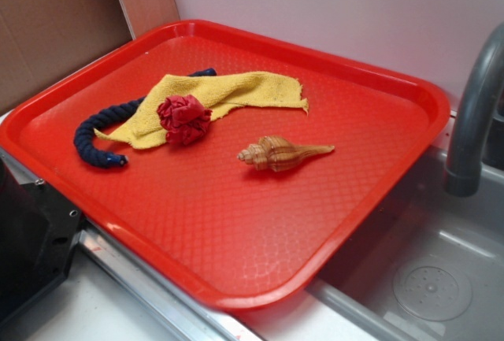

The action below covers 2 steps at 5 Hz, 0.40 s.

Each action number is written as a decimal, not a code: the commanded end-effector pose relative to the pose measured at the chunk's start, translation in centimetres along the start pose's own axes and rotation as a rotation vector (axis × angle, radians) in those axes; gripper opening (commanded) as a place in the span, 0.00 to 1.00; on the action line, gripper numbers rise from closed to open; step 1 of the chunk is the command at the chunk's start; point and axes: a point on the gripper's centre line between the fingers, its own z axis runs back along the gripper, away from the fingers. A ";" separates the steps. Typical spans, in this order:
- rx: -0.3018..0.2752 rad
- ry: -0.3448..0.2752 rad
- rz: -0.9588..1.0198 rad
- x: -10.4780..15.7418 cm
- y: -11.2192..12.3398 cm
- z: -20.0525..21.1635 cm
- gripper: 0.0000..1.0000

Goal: Grab the blue rope.

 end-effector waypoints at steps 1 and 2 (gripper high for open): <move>0.000 0.000 0.000 0.0 0.0 0.0 1.00; -0.041 0.047 0.129 4.0 3.6 -5.4 1.00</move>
